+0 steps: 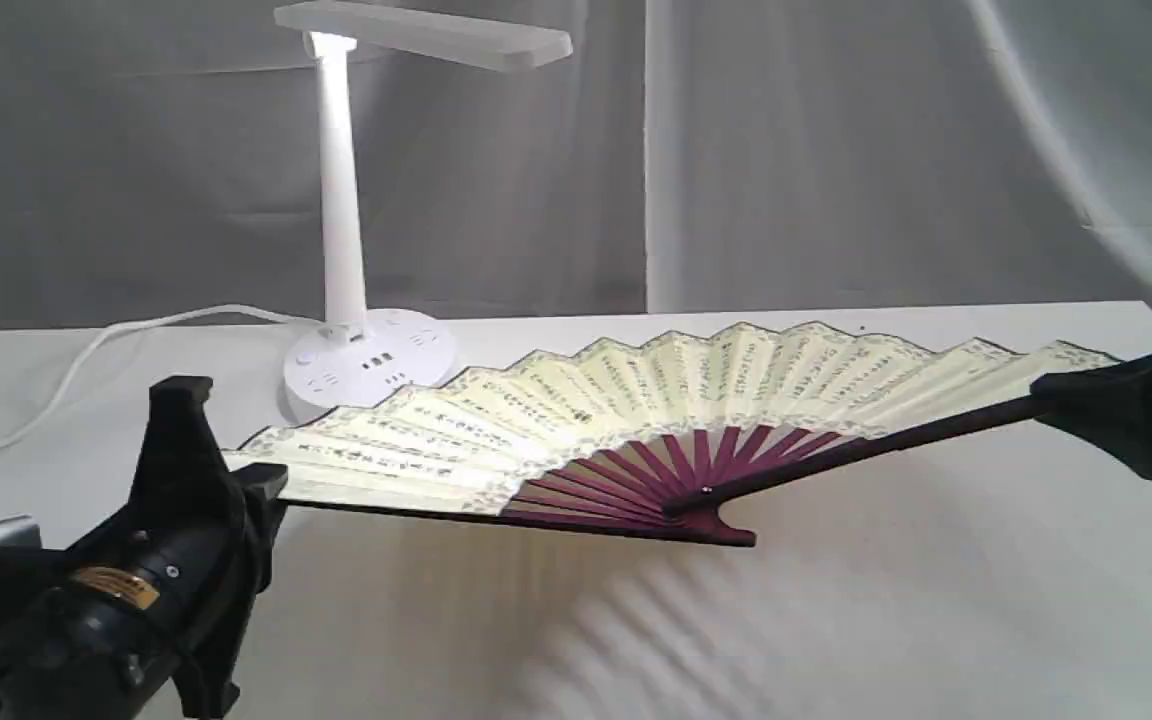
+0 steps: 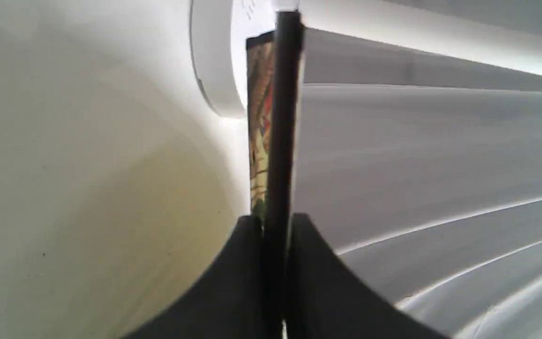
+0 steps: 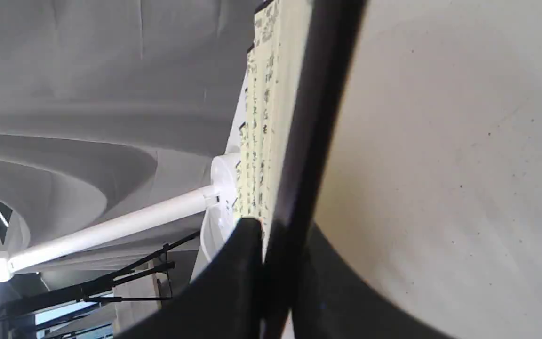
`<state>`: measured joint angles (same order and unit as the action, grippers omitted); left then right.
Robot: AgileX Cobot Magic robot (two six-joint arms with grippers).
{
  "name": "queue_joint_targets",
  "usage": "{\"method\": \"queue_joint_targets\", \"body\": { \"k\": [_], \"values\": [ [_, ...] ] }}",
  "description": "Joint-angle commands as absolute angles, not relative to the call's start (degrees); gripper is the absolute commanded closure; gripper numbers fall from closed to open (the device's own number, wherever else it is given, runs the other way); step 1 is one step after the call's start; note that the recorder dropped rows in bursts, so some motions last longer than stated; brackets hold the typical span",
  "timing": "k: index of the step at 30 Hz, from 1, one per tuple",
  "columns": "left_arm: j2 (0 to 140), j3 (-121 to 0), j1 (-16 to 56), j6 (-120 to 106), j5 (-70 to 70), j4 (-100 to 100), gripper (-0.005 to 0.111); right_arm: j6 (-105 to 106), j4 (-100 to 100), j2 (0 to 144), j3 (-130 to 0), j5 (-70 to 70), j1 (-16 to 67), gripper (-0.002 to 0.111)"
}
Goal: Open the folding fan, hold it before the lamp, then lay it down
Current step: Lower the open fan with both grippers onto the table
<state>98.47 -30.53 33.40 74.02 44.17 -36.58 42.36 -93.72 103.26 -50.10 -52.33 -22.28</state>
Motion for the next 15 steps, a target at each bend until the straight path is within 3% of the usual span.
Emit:
{"method": "queue_joint_targets", "body": {
  "k": [1,15],
  "values": [
    [100.7,-32.2,33.3,76.4,45.8,-34.1,0.107,45.5,-90.2,103.8,-49.7,-48.5,-22.8,0.108],
    [106.8,-35.7,33.3,79.7,45.2,-30.7,0.107,46.8,-89.8,108.5,-49.7,-47.7,-22.8,0.108]
  ]
}}
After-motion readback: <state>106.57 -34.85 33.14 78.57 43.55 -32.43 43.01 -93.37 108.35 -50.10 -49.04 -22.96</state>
